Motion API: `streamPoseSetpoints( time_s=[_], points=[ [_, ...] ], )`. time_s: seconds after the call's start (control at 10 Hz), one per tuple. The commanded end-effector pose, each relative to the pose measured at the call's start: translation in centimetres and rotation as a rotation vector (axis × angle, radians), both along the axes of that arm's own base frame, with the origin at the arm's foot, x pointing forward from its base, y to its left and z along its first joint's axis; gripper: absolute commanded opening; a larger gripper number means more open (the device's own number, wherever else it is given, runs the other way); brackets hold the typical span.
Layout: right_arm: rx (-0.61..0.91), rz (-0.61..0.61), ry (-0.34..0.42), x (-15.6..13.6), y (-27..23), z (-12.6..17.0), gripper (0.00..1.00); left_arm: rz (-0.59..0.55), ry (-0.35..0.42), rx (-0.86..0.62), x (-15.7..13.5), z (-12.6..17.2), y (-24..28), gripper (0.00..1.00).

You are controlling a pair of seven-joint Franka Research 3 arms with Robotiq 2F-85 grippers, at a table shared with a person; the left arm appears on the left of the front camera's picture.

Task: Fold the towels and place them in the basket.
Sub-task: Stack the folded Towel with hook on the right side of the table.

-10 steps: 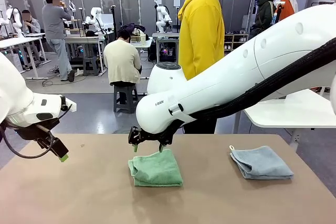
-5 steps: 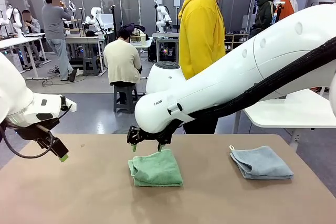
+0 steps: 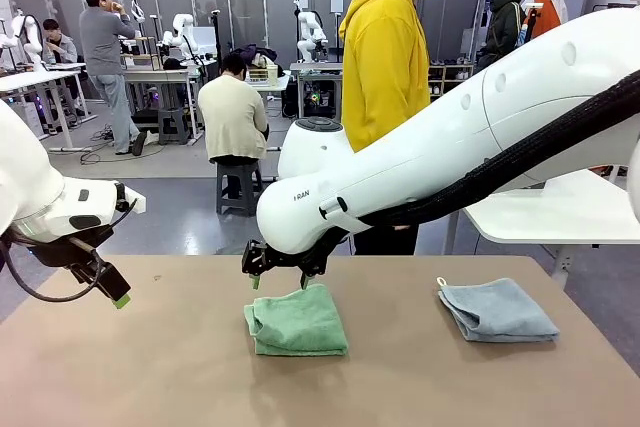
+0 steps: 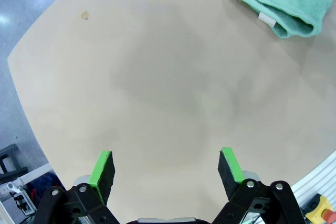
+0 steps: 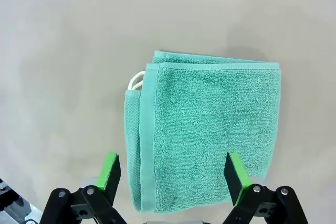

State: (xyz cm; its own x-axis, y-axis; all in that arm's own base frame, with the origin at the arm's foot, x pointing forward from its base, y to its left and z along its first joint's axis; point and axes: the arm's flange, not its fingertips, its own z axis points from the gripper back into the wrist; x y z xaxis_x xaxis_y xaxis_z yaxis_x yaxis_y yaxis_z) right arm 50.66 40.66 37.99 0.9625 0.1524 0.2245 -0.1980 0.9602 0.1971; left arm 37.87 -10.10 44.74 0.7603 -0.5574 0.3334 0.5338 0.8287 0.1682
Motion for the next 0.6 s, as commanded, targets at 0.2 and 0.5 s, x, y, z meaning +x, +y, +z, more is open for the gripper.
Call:
streamPoseSetpoints(
  time_s=[0.2, 0.5],
  points=[
    [-0.004, -0.008, -0.001, 0.02, 0.19, -0.02, 1.0, 0.005, -0.004, 0.008, -0.05, 0.05, -0.09, 1.0],
    [-0.004, -0.008, -0.001, 0.02, 0.19, -0.02, 1.0, 0.005, -0.004, 0.008, -0.05, 0.05, -0.09, 1.0]
  ],
)
